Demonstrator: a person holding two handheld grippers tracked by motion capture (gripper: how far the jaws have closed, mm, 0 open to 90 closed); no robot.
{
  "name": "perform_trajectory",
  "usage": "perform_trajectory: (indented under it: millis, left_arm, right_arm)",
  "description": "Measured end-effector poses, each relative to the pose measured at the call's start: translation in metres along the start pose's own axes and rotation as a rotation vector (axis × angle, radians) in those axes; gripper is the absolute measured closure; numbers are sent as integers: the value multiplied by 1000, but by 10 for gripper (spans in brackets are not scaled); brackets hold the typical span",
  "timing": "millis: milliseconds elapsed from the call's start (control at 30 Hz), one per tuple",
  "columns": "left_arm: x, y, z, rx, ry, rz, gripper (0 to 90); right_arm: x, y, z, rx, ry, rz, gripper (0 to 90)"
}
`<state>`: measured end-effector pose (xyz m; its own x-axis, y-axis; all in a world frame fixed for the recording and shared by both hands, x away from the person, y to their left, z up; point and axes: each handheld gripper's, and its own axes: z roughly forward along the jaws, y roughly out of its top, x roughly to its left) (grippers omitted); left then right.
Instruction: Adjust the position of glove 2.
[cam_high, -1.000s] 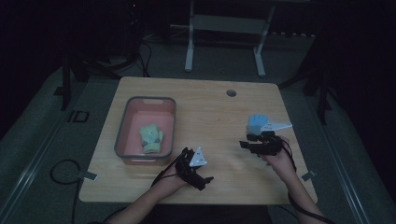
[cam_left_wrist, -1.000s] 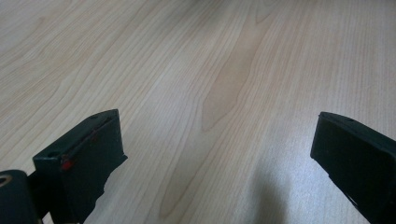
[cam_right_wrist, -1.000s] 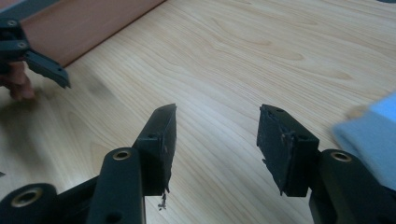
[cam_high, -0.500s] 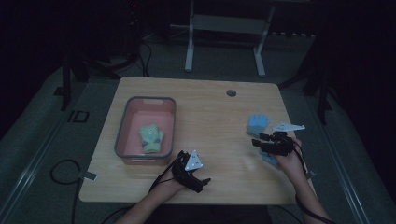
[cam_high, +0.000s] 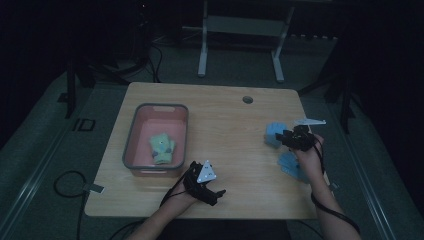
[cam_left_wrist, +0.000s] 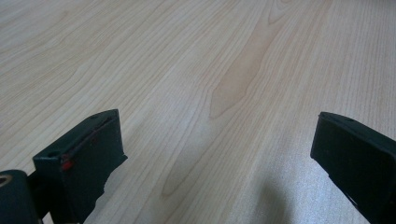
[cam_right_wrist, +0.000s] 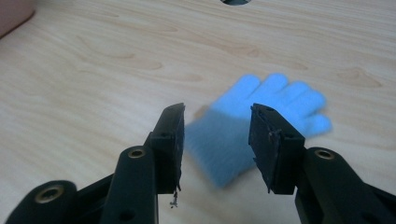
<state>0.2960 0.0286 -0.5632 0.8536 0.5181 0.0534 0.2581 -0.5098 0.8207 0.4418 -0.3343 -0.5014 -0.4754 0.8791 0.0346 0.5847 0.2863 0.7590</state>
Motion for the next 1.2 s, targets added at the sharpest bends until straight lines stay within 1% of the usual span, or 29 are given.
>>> perform_trajectory:
  millis: [33, 67, 167, 200, 267, 433, 467, 500, 533, 567, 600, 667, 733, 767, 800, 867, 900, 1000, 1033, 1067, 1100, 1200]
  left_arm:
    - [0, 0, 0, 2, -1, -1, 27]
    - [0, 0, 0, 5, -3, 0, 27]
    - [1, -1, -1, 5, -5, -1, 27]
    - [1, -1, -1, 5, -5, -1, 27]
    - [1, -1, -1, 3, -5, 0, 27]
    - [1, -1, -1, 1, -11, -4, 27]
    - [1, -1, -1, 0, -13, -5, 27]
    - [1, -1, -1, 0, -14, -4, 27]
    - [1, -1, 0, 1, -15, -3, 27]
    - [1, -1, 0, 1, -14, -3, 27]
    - [1, -1, 0, 2, -14, -2, 27]
    - [1, -2, 0, 2, -14, -1, 27]
    - [0, -2, 0, 5, -12, 4, 27]
    - [-1, -2, 0, 5, -13, 6, 27]
    - [-1, -2, 0, 7, -11, 9, 27]
    - [-1, -2, 0, 6, -11, 8, 27]
    - [-1, -2, 0, 5, -11, 6, 27]
    - [0, -2, 0, 5, -11, 3, 27]
    - [0, -2, 1, 7, -11, 5, 27]
    - [0, -2, 1, 8, -11, 6, 27]
    - [0, -2, 1, 9, -10, 8, 27]
    - [0, -2, 1, 8, -10, 8, 27]
  right_arm:
    - [-2, 2, 4, 4, -5, 0, 563]
    - [-4, 4, 8, 10, 1, 8, 568]
    - [-10, 8, 19, 28, -6, 41, 571]
    - [-11, 8, 22, 34, -12, 51, 571]
    - [-12, 8, 30, 51, -26, 56, 565]
    - [-17, 4, 46, 86, -85, 63, 563]
    - [-18, 3, 49, 95, -93, 68, 561]
    - [-19, 2, 52, 105, -89, 73, 554]
    - [-19, 0, 56, 124, -104, 66, 553]
    - [-19, -2, 59, 137, -123, 41, 550]
    - [-18, -3, 61, 137, -129, 34, 550]
    - [-18, -4, 61, 132, -129, 29, 567]
    - [-17, -5, 62, 132, -128, 27, 640]
    - [-17, -4, 61, 139, -128, 31, 703]
    - [-17, -3, 61, 148, -130, 33, 741]
    - [-16, -1, 61, 158, -127, 38, 787]
    - [-16, -1, 62, 164, -126, 40, 799]
    - [-18, 2, 60, 181, -112, 73, 825]
    - [-18, 3, 60, 183, -107, 75, 830]
    - [-17, 5, 58, 185, -102, 73, 833]
    - [-16, 6, 56, 181, -99, 60, 834]
    - [-9, 11, 47, 152, -77, 43, 838]
